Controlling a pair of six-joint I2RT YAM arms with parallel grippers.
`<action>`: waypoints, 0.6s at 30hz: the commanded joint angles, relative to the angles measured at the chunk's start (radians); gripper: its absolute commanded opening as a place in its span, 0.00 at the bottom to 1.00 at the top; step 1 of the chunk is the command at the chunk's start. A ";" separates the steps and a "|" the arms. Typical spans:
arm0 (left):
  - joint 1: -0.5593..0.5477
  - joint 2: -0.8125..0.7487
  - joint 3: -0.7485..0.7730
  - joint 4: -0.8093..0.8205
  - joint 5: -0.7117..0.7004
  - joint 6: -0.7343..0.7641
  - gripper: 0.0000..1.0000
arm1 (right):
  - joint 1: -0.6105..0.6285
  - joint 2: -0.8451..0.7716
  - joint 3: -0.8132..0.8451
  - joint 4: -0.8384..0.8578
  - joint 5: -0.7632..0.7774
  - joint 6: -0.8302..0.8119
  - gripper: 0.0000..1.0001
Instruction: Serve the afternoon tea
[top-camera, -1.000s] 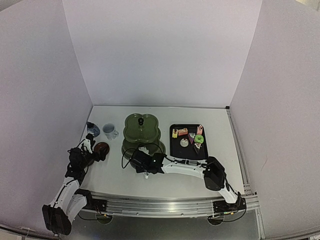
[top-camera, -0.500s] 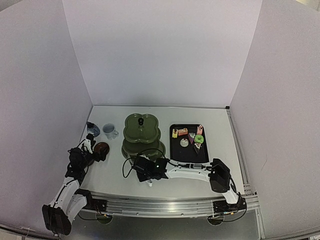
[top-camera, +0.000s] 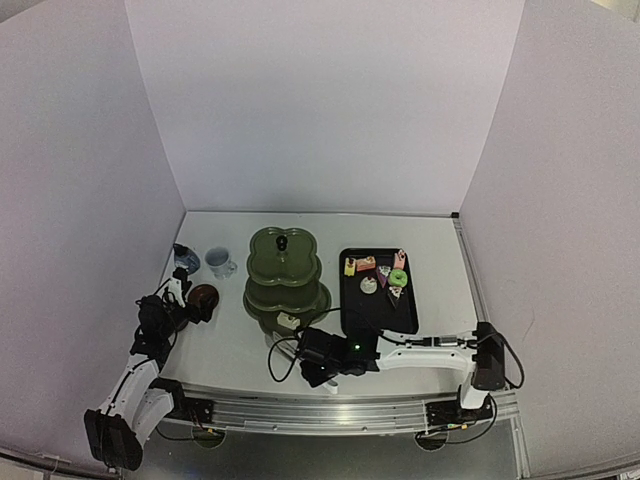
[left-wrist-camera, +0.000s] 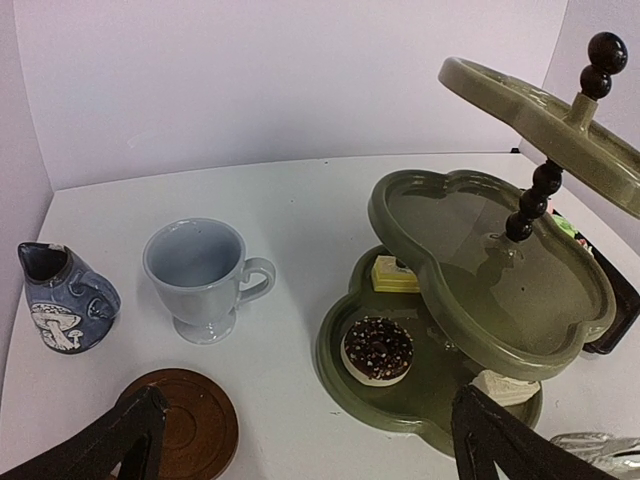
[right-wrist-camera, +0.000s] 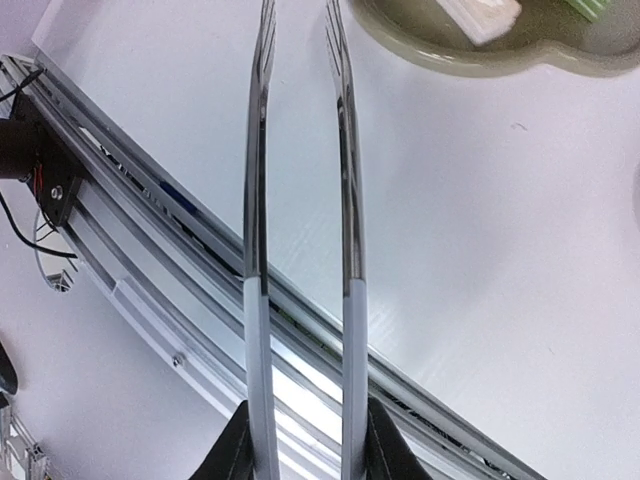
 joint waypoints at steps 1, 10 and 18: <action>-0.004 -0.012 -0.006 0.016 0.021 -0.003 1.00 | -0.003 -0.194 -0.086 -0.076 0.049 0.039 0.29; -0.002 -0.004 -0.006 0.017 0.022 -0.001 1.00 | -0.013 -0.432 -0.234 -0.262 0.195 0.168 0.27; -0.001 0.003 -0.007 0.016 0.024 -0.001 1.00 | -0.175 -0.568 -0.331 -0.382 0.351 0.256 0.27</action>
